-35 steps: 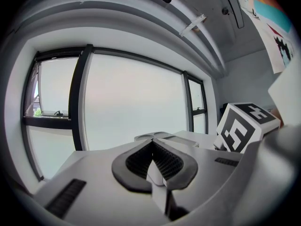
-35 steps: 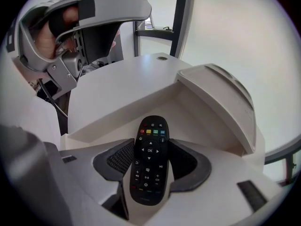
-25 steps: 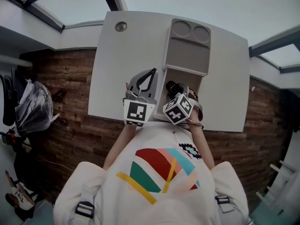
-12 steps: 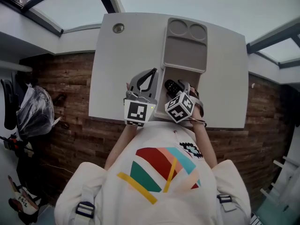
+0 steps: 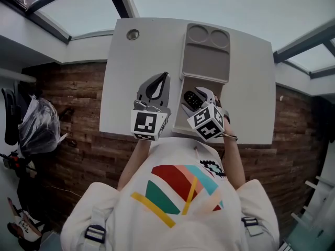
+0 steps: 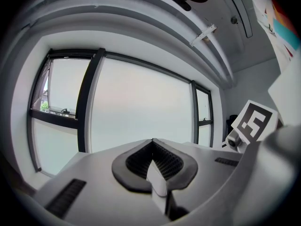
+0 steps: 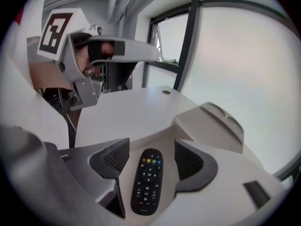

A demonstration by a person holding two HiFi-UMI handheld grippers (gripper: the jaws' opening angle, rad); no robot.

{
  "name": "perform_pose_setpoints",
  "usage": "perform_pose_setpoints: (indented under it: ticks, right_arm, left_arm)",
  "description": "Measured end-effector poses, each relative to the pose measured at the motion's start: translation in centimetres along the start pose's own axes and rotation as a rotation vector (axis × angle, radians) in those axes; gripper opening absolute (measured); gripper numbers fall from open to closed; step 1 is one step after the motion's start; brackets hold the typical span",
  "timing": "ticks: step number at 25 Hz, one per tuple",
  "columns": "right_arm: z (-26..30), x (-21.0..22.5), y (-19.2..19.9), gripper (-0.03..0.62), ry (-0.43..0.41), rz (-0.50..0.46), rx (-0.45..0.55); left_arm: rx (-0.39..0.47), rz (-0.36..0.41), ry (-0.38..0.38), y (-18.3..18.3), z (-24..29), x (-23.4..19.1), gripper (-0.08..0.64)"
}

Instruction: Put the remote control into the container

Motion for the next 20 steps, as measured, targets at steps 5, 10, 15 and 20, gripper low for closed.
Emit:
perform_pose_setpoints:
  ticks: [5, 10, 15, 20]
  right_arm:
    - [-3.6, 4.2, -5.4, 0.296, 0.048, 0.202, 0.176]
    - [-8.7, 10.3, -8.7, 0.000, 0.149, 0.599, 0.412]
    - [-14.2, 11.9, -12.0, 0.000, 0.174, 0.664, 0.642]
    - [-13.9, 11.5, -11.7, 0.000, 0.270, 0.582, 0.591]
  left_arm:
    - [0.075, 0.017, -0.018, -4.3, -0.7, -0.6, 0.008]
    - [0.142, 0.082, -0.020, -8.3, -0.9, -0.6, 0.008]
    - [0.174, 0.118, -0.038, -12.0, -1.7, -0.4, 0.008]
    - [0.193, 0.139, -0.056, -13.7, -1.9, 0.0, 0.008]
Point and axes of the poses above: the fingertips, and each gripper's own axes: z forward along the fingers, x to its right, y out of its underside, the point moved 3 cm from there along -z, backward along the fingers, and after that the axes turned 15 degrees about y, right-handed, at the moved point
